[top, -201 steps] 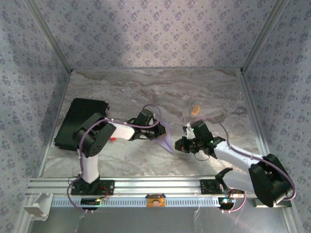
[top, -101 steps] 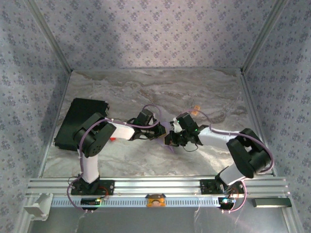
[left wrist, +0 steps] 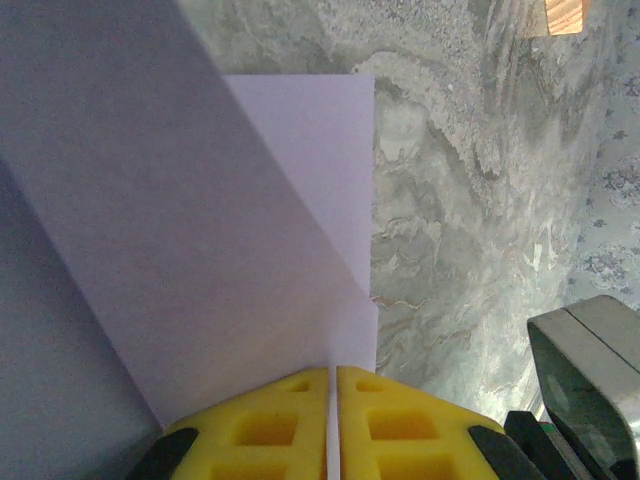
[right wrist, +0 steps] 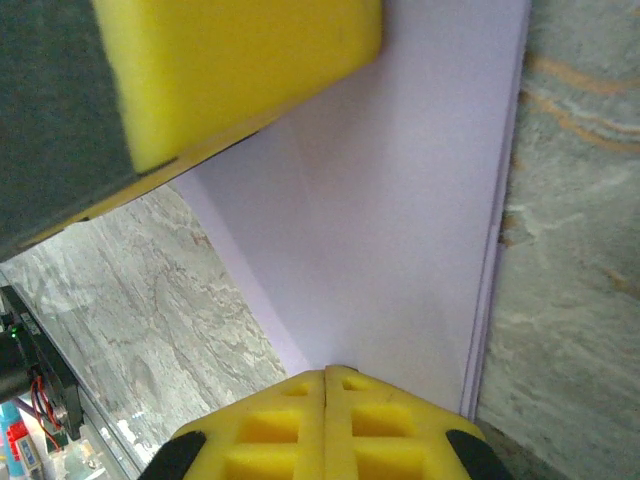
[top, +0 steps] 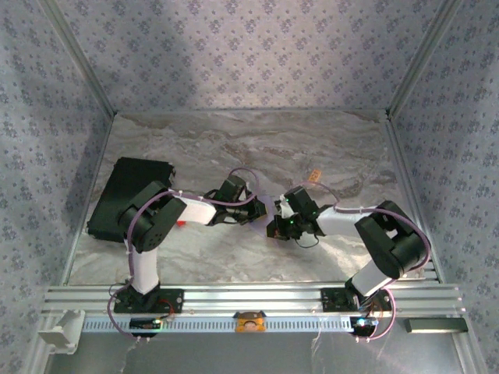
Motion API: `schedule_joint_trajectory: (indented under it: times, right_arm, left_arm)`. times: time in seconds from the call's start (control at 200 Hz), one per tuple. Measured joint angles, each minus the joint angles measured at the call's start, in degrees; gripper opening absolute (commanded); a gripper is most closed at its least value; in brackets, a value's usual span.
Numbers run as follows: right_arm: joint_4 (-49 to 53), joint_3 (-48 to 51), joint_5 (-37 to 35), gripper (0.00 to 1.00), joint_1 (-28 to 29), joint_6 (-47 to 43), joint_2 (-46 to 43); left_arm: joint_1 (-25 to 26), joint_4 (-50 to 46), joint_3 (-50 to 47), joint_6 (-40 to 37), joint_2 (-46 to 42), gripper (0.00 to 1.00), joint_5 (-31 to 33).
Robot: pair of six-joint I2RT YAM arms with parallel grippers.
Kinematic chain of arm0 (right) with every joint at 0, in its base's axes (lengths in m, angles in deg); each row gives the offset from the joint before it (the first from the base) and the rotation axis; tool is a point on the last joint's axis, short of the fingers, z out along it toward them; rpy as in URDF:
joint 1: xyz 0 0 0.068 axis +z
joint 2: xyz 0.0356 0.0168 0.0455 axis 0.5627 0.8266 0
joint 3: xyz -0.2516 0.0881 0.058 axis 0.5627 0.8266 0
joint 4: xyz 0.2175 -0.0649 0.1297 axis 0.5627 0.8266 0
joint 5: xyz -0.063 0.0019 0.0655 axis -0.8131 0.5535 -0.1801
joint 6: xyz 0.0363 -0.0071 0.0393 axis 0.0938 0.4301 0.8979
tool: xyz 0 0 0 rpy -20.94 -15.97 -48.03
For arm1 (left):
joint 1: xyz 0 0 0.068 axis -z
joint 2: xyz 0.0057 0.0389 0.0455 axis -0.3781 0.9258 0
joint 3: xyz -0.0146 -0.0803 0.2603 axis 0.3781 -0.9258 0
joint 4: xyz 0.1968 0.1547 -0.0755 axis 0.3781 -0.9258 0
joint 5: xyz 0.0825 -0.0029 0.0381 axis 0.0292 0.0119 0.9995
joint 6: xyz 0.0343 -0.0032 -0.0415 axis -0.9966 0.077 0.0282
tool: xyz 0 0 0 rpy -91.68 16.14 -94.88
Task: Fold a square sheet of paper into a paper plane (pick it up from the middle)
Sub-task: Fourth fold the wing at the center of the table.
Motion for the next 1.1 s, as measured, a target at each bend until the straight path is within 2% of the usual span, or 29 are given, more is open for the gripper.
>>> schedule_joint_trajectory:
  times: [0.185, 0.39, 0.79, 0.929, 1.099]
  right_arm:
    - [-3.48, 3.04, 0.35, 0.04, -0.11, 0.24, -1.64]
    - [-2.97, 5.77, 0.35, 0.05, -0.33, 0.24, -4.83]
    - [-4.24, 14.38, -0.59, 0.05, -0.48, 1.99, -14.23]
    - [-1.60, 15.30, -1.03, 0.05, -0.48, 2.62, -17.16]
    - [6.58, 12.76, -1.84, 0.05, -0.26, 2.56, -21.07]
  left_arm:
    - [0.07, -0.02, -0.02, 0.00, 0.02, 0.10, -0.24]
    - [0.04, -0.02, -0.02, 0.00, 0.04, 0.10, -0.46]
    - [0.04, 0.24, -0.28, 0.02, 0.04, 0.10, -1.07]
    - [0.04, 0.42, -0.35, 0.00, 0.07, 0.10, -1.09]
    - [0.00, 0.61, -0.42, 0.02, 0.07, 0.10, -1.07]
